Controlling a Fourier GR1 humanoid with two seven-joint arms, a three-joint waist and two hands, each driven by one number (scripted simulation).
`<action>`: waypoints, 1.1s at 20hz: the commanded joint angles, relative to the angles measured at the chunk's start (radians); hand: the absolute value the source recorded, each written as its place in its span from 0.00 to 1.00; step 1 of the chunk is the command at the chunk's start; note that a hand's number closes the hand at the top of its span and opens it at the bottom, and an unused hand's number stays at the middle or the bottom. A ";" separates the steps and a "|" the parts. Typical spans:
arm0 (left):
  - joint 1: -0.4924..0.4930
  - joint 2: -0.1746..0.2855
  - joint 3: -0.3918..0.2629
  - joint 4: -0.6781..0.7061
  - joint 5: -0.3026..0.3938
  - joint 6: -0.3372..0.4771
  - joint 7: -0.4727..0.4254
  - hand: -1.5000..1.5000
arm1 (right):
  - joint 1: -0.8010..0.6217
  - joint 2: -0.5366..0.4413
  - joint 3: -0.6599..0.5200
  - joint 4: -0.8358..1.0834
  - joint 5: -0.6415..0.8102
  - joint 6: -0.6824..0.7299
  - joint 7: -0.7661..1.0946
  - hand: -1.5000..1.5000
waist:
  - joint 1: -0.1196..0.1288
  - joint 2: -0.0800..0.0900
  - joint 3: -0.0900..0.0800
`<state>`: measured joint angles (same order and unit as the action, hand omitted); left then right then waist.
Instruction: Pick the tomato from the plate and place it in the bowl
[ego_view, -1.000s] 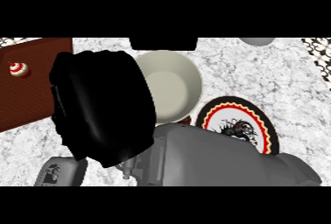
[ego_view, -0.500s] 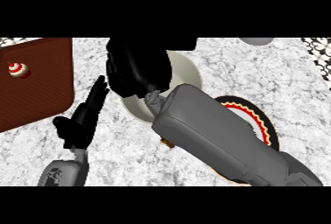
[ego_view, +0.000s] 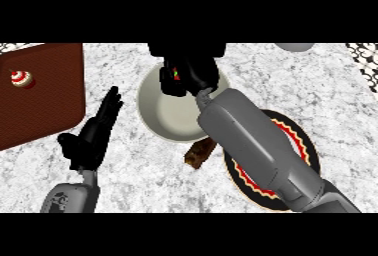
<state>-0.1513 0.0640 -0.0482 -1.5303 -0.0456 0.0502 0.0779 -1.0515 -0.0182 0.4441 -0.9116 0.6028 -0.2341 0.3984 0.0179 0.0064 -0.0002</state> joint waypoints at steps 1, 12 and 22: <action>0.003 -0.017 -0.003 0.022 -0.015 0.018 -0.032 0.50 | 0.012 -0.004 -0.089 0.116 -0.091 0.068 -0.115 0.00 | 0.000 0.001 0.000; 0.039 0.009 0.001 -0.050 0.020 -0.032 0.011 0.50 | 0.102 0.018 -0.144 0.095 -0.297 -0.041 -0.436 0.00 | 0.009 -0.003 0.000; 0.008 -0.009 -0.007 -0.059 -0.016 0.007 0.055 0.50 | 0.108 -0.040 -0.355 -0.086 -0.424 0.128 -0.323 0.00 | -0.019 -0.009 0.001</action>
<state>-0.1283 0.0561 -0.0482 -1.5561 -0.0584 0.0551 0.0874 -0.9722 -0.0215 0.1438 -0.9361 0.2381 -0.1725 0.0465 0.0013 -0.0015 0.0000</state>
